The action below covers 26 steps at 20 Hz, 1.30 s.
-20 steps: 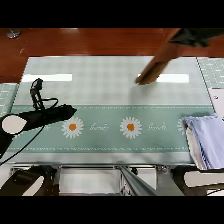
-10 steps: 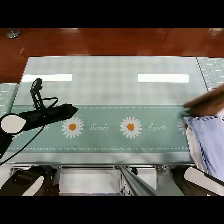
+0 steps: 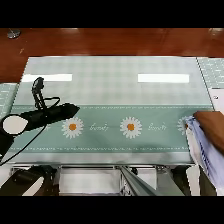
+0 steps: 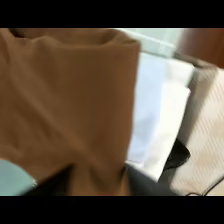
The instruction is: Fold the shirts.
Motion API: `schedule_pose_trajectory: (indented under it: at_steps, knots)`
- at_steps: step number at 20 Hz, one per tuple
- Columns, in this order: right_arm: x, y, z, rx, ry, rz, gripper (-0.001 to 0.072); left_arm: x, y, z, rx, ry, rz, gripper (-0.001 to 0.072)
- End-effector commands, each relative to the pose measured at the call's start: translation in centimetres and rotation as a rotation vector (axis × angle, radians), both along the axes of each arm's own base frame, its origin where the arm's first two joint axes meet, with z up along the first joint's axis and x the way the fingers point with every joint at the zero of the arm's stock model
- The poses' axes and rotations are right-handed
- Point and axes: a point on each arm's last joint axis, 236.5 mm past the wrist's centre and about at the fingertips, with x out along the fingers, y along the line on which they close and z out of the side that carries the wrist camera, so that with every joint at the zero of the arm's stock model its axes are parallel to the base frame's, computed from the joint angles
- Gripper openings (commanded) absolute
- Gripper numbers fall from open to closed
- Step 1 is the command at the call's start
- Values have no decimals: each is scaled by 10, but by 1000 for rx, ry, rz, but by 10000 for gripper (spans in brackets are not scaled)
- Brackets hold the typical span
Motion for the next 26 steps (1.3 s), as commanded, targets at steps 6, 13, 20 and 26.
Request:
schedule_pose_trajectory:
  at_steps: [6, 13, 20, 26]
  knots:
    - [148, -31, 31, 7, -386, 314, 335, 50, 41, 56, 60, -170, 75, 25]
    - [394, 201, 65, 75, -662, 1322, 30, 132, 28, 174, 225, -320, -60, 24]
    - [364, 259, -142, 94, -107, 1434, 29, 109, 52, 9, 532, 101, -176, 26]
    - [355, 236, -149, 50, -20, 1448, 29, 112, 59, 9, 550, 102, -169, 26]
